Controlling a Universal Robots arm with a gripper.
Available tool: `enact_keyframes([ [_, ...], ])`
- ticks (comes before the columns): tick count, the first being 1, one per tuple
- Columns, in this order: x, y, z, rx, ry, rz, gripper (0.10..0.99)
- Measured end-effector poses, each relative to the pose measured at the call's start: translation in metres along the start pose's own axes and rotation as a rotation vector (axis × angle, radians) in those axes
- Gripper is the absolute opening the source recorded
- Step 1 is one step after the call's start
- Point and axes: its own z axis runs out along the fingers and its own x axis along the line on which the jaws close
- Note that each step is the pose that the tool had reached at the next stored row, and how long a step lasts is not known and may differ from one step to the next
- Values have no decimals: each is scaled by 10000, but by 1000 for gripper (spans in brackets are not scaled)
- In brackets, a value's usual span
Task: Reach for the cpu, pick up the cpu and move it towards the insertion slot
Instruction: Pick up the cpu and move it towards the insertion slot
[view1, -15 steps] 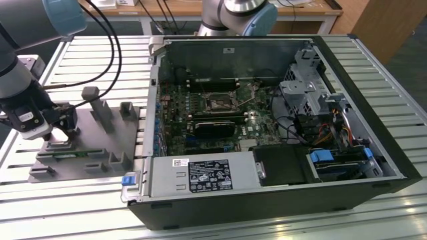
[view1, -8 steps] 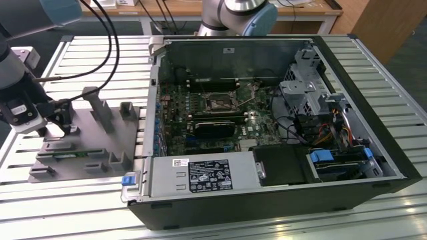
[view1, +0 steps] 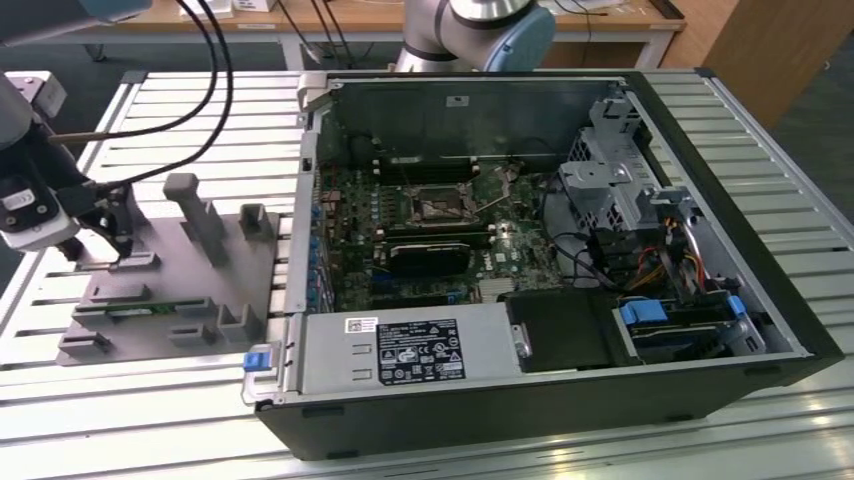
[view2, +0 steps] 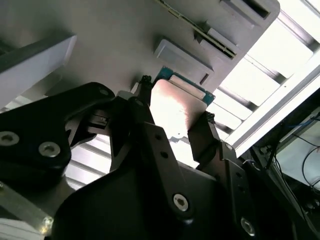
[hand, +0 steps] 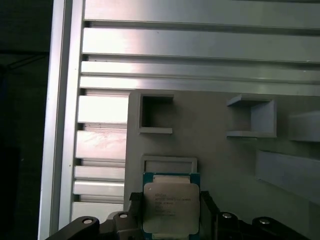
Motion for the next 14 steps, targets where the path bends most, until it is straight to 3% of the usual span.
enact_keyframes([
  [8, 2, 14, -216, 0, -2, 2, 541],
  [14, 2, 20, -313, 0, -1, 1, 541],
])
